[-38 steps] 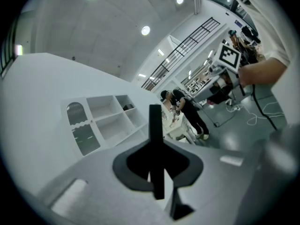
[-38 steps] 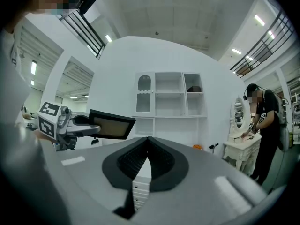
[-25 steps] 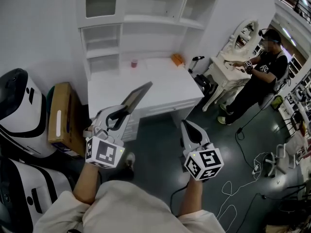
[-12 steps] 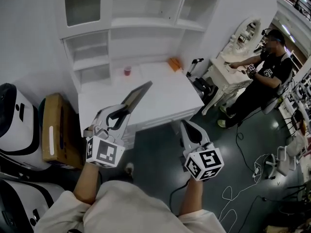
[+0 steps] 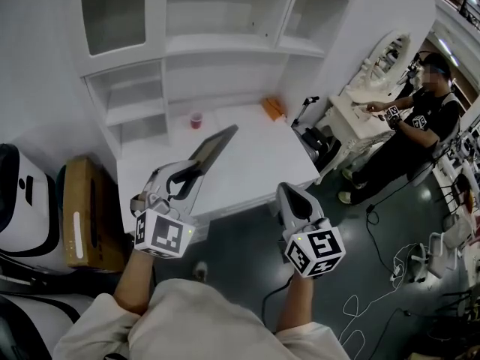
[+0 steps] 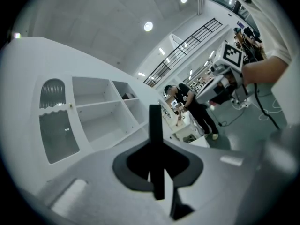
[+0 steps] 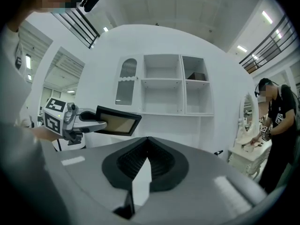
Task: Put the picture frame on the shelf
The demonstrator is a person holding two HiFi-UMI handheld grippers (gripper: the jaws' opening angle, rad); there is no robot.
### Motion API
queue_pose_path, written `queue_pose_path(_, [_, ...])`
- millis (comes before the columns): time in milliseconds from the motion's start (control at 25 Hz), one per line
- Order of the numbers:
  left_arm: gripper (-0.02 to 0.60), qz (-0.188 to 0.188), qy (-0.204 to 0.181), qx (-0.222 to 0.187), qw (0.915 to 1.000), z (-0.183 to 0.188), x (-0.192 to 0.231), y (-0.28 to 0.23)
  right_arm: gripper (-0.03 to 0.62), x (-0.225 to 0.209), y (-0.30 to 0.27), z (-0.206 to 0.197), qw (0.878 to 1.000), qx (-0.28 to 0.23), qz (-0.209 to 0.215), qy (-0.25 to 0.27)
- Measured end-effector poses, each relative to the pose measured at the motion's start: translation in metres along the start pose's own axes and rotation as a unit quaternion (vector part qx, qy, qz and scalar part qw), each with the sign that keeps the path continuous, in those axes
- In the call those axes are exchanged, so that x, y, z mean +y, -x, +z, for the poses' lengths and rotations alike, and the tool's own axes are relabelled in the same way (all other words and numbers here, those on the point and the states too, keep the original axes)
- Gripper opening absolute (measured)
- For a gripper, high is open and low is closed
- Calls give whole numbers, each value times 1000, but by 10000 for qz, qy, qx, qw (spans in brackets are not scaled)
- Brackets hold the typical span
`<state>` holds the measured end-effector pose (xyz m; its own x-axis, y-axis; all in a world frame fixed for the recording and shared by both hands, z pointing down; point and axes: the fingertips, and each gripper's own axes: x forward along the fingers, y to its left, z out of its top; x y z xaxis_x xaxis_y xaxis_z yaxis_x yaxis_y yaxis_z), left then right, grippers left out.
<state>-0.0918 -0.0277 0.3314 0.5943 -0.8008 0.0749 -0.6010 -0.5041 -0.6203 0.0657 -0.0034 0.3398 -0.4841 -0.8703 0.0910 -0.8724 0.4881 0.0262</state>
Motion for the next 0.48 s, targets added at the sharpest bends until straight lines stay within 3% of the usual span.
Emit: queue_pose_path(480, [34, -97, -31, 2, 9999, -26, 37, -48, 5, -21, -65, 4, 10000, -11, -36, 70])
